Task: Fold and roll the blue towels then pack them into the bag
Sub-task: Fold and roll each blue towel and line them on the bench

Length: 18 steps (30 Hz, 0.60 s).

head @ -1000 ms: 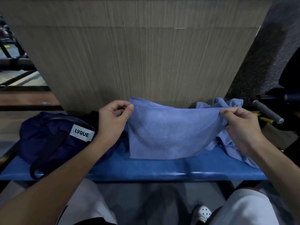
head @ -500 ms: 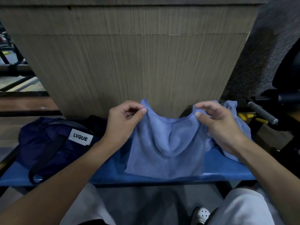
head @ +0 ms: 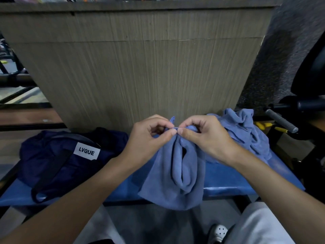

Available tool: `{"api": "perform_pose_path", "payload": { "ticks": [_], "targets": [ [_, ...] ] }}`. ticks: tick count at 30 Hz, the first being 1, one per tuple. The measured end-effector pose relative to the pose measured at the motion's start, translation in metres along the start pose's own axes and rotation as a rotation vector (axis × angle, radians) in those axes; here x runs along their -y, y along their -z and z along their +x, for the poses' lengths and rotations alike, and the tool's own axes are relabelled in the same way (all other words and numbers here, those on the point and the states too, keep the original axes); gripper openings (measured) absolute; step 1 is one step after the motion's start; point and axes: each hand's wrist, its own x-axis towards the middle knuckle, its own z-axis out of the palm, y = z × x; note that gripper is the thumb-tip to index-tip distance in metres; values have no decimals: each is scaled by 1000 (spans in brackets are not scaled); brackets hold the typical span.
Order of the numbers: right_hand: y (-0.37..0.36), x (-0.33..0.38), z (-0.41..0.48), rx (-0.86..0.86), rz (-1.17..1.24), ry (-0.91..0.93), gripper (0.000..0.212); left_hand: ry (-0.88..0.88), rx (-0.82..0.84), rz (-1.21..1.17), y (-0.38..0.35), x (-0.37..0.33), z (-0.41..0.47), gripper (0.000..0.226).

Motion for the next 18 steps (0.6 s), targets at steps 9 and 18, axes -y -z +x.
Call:
{"api": "perform_pose_path", "payload": {
  "ticks": [9,18],
  "targets": [
    [1,-2,3,10,86,-51,8,-19,19,21,-1,-5,-5,16],
    [-5,-2,2,-49,109,-51,8,61,-33,52,-7,-13,-6,15]
  ]
}}
